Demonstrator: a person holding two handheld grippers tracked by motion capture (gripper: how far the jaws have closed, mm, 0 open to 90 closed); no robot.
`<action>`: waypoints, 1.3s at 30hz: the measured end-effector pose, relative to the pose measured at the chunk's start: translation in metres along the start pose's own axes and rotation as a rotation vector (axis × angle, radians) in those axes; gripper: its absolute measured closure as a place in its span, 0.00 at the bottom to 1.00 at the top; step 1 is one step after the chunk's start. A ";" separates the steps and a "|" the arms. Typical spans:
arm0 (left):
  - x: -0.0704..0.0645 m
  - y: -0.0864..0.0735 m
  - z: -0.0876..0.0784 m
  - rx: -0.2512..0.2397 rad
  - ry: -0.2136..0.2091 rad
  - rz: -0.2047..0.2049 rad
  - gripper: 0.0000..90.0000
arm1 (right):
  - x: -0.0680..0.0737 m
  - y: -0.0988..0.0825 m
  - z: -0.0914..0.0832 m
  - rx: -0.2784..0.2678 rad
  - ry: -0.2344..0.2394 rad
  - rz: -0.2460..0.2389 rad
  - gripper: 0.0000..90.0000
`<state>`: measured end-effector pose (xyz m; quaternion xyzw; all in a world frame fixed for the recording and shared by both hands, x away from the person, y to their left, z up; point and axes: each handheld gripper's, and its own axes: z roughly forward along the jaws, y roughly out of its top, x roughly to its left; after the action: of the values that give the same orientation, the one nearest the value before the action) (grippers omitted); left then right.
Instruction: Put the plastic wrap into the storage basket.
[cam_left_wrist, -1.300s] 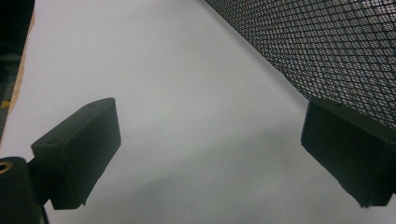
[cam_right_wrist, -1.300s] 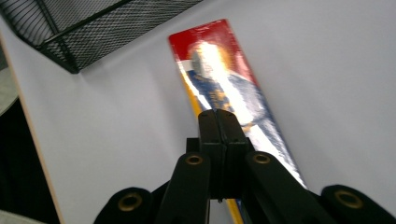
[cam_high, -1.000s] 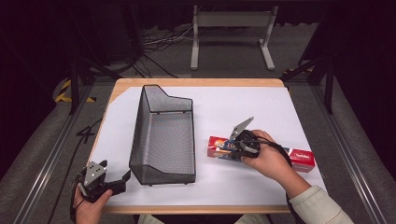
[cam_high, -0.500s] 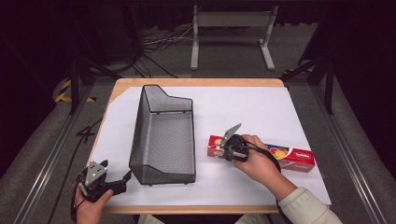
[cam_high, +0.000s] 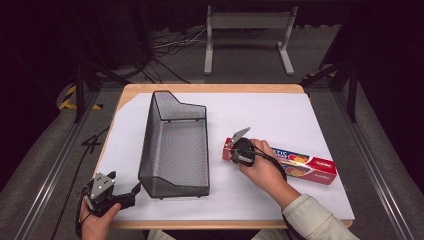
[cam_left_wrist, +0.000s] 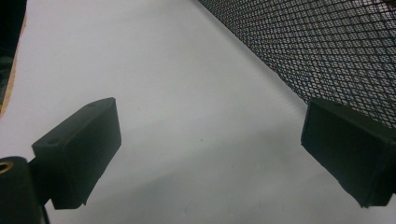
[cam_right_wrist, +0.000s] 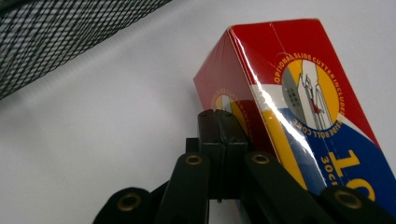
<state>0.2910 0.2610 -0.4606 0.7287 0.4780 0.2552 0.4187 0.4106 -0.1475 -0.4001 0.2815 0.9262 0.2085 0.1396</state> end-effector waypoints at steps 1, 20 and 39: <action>0.000 0.000 0.000 0.000 0.000 0.000 0.07 | -0.002 0.002 0.001 -0.004 -0.008 0.005 1.00; 0.000 0.002 0.003 -0.005 -0.010 0.000 0.07 | -0.030 0.021 0.014 -0.018 -0.102 0.149 1.00; 0.004 0.009 0.003 -0.028 -0.001 -0.009 0.07 | -0.032 0.004 -0.039 -0.242 0.151 0.096 0.63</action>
<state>0.2996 0.2620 -0.4547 0.7207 0.4776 0.2597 0.4302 0.4232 -0.1752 -0.3598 0.2900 0.8876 0.3455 0.0925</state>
